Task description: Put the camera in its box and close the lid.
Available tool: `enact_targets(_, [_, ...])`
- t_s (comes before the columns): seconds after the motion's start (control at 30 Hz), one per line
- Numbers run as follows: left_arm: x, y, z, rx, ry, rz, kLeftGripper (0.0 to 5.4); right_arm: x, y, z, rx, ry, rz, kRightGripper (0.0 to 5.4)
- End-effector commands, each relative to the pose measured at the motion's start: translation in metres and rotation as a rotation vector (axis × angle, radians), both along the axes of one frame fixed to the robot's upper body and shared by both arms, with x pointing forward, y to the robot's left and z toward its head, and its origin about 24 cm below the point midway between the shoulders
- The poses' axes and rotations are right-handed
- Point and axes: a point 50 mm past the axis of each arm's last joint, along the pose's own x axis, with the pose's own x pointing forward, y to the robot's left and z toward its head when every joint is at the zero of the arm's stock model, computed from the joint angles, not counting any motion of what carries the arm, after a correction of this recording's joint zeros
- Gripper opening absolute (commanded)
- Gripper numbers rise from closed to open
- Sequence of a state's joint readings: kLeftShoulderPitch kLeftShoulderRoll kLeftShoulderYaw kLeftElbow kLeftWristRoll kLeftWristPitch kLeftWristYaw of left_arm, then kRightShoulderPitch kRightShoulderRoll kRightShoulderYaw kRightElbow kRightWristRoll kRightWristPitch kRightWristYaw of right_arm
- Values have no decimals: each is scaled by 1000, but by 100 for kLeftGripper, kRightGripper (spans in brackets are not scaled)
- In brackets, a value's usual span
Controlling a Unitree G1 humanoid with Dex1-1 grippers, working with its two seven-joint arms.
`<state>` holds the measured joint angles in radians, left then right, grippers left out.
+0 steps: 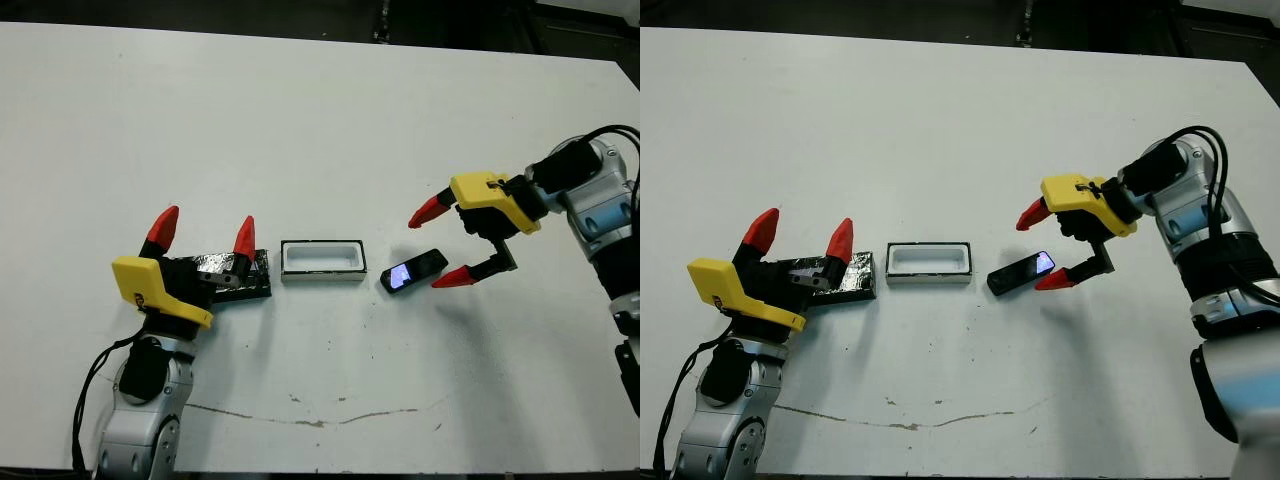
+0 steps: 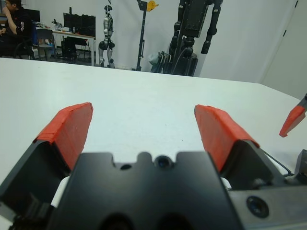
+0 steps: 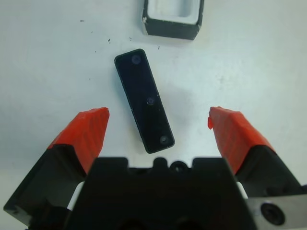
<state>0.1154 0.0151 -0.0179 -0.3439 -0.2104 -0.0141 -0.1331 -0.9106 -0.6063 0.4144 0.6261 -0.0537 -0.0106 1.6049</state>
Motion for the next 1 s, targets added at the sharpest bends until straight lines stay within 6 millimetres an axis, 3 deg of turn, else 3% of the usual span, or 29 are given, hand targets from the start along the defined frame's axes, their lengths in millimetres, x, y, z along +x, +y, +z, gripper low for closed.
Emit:
enact_targets(0.03, [-2,1,-3,9,20,0,538,-3,-1,-20,43,46,-30,540])
enact_targets(0.17, [-2,0,-3,-1,27,-6,540,-4,-2,-29,72,93,-97,512])
enact_targets(0.6, [-2,1,-3,-3,24,-5,540,-9,-5,-46,109,133,-140,318])
enact_targets(0.93, [-2,1,-2,6,28,-2,540,-10,-9,-28,55,35,-109,173])
enact_targets(1.0, [-2,1,-2,-1,29,0,540,-10,-12,-24,60,39,-130,164])
